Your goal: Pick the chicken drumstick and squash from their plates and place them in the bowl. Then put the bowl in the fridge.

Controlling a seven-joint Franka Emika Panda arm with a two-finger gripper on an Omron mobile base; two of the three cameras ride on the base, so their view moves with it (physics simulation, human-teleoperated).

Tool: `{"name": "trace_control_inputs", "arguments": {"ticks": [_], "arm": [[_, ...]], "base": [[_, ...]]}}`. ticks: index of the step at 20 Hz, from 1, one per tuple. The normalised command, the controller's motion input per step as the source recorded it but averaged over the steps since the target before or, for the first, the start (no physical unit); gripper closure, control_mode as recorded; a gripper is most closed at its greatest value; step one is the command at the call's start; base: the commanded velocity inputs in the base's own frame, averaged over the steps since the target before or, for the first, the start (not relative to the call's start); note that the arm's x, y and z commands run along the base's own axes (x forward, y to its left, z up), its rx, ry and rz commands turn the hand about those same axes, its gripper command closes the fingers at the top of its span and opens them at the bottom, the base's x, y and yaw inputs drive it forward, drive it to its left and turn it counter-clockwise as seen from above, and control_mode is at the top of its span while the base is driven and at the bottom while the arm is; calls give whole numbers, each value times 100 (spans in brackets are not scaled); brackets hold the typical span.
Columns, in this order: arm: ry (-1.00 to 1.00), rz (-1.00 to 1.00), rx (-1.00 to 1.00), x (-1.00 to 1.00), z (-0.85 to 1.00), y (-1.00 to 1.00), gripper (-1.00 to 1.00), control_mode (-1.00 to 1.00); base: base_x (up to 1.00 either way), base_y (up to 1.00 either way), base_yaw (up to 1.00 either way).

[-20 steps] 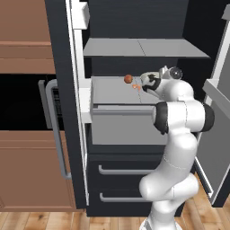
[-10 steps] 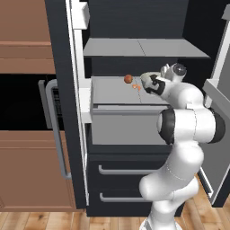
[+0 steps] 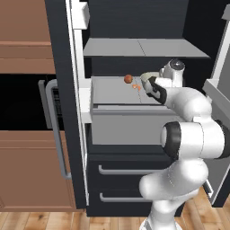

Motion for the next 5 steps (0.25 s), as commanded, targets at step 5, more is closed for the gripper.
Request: {"name": "trace_control_inputs", "arguments": {"ticks": [5], "arm": [[12, -6, 0, -64, 2, 9, -100, -100]], "base": [[0, 0, 0]]}}
